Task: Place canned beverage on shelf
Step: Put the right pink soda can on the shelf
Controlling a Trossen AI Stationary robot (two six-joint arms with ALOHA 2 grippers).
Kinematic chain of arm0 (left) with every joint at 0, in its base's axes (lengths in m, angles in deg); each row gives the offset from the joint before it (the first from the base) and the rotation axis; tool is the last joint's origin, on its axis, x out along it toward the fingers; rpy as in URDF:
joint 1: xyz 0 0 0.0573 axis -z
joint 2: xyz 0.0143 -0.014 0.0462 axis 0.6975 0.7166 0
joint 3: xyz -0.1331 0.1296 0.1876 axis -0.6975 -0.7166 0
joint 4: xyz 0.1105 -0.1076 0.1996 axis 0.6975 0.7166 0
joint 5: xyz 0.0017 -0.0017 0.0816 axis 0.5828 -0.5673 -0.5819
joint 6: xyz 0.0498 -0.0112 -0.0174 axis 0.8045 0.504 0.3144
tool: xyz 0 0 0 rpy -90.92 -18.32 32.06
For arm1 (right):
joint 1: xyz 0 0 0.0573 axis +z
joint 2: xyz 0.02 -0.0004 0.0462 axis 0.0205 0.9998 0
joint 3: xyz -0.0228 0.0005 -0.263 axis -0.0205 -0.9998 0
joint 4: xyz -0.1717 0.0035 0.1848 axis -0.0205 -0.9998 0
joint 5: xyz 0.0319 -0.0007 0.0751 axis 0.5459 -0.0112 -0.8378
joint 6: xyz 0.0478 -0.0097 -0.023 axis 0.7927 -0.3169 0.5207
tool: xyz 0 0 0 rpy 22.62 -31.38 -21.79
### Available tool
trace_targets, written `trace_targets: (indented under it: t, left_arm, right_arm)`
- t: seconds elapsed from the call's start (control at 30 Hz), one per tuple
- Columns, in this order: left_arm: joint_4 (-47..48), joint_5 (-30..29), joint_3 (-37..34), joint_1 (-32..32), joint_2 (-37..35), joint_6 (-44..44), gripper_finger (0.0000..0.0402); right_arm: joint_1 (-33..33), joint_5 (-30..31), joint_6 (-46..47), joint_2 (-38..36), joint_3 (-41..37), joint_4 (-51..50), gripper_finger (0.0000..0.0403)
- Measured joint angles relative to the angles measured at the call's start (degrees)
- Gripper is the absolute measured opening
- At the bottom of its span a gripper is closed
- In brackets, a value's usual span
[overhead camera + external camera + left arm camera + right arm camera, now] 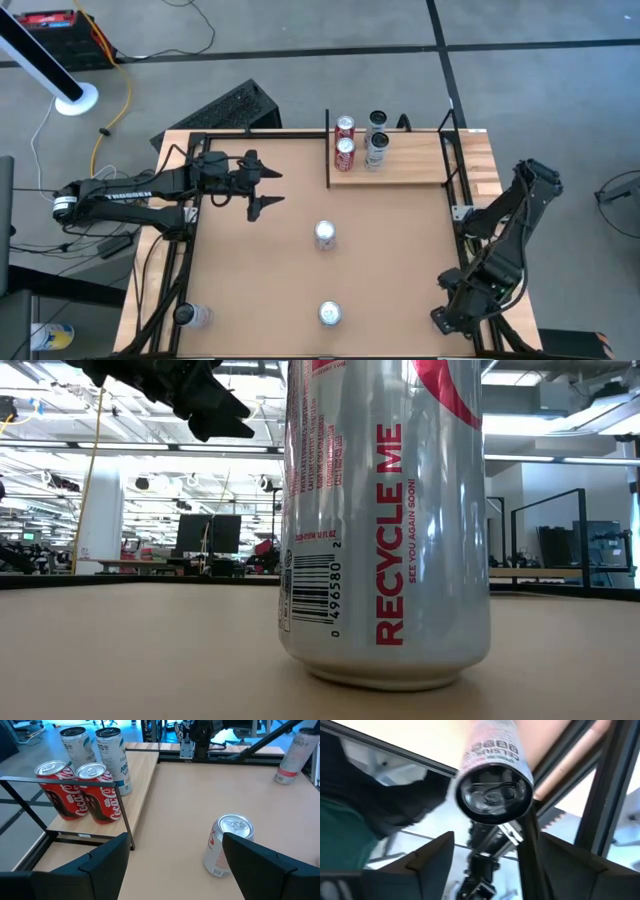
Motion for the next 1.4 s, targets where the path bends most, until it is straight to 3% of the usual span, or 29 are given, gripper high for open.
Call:
trace_targets:
  t: [0.3, 0.6, 1.4]
  left_arm:
    - [-0.13, 0.02, 0.0, 0.0, 0.02, -1.14, 0.0301]
    - [-0.55, 1.9, 0.0, -0.02, 0.02, -1.71, 0.0301]
    - [0.04, 1.88, 0.0, -0.02, 0.02, 0.56, 0.0301]
  right_arm:
    - [-1.19, -1.97, -7.69, 3.42, 0.0, -1.79, 0.0369]
    - [-3.85, -2.01, -17.53, 5.53, -0.76, -2.49, 0.0382]
    - [-0.63, 3.37, -12.35, 6.41, -0.7, -2.92, 0.0379]
